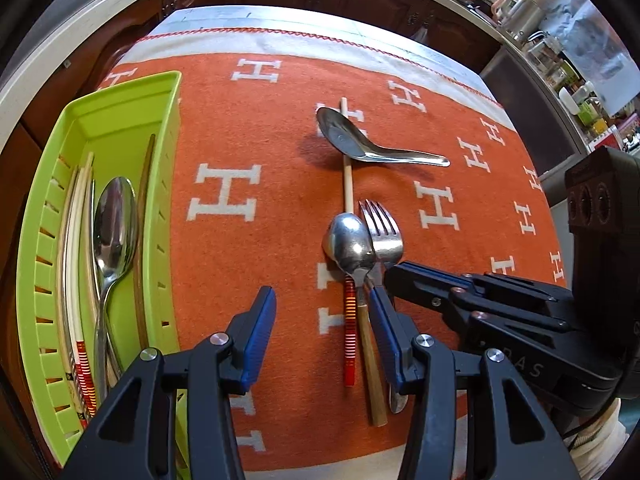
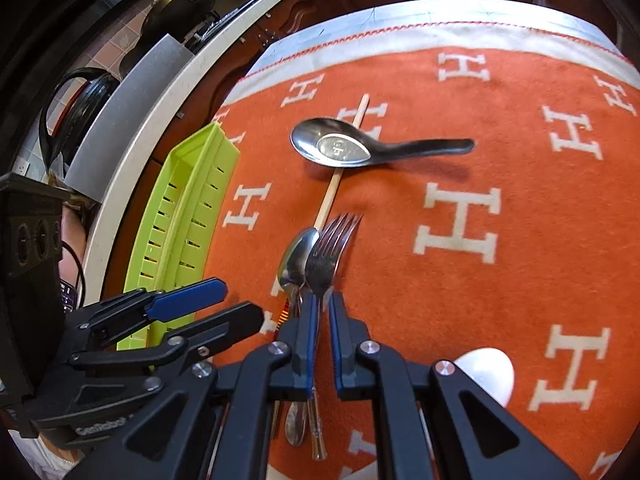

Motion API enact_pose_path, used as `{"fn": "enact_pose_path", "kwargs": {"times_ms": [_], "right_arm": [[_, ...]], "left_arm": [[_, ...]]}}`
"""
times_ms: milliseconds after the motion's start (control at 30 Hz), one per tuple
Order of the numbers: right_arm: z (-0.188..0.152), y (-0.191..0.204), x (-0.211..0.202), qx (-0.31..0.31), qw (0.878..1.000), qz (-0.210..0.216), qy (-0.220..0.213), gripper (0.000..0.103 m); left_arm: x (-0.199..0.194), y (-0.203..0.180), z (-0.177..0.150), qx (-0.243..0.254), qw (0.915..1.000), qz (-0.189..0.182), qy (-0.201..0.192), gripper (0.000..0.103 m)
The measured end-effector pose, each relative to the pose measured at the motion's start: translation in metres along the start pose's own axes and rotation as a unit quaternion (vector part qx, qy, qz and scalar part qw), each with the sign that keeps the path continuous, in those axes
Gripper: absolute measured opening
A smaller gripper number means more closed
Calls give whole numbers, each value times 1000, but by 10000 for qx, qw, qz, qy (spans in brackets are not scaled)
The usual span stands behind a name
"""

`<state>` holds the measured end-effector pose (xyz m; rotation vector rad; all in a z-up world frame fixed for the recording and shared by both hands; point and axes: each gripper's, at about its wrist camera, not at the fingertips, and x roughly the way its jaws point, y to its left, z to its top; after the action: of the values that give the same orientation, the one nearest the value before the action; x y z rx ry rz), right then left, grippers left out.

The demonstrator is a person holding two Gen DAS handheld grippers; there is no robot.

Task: Organize utensils
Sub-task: 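Move both tools back over the remaining spoons and fork, then grasp a small steel spoon with the left tool while the right tool grasps a steel fork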

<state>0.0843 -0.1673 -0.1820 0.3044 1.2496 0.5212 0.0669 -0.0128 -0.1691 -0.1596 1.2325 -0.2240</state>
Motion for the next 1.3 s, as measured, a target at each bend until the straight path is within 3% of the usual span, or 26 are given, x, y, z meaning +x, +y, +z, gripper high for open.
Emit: {"fn": "enact_pose_path", "kwargs": {"times_ms": [167,267,600,1100,1300], "right_arm": [[-1,1,8,-106,9999,115,-9,10],[-3,-3,3,-57,9999,87,-97,5],[-16,-30,-35,131,9975,-325,-616,3],[-27,-34,-58,-19,9948,-432,-917,3],[-29,-43,-58,153,9955,-370,-861,3]], "left_arm": [[0,1,1,-31,10000,-13,-4,46],[2,-2,3,-13,10000,-88,-7,46],[14,-12,9,-80,9993,-364,14,46],[17,-48,7,206,9980,-584,108,32],[27,-61,2,185,9939,-925,578,20]]}}
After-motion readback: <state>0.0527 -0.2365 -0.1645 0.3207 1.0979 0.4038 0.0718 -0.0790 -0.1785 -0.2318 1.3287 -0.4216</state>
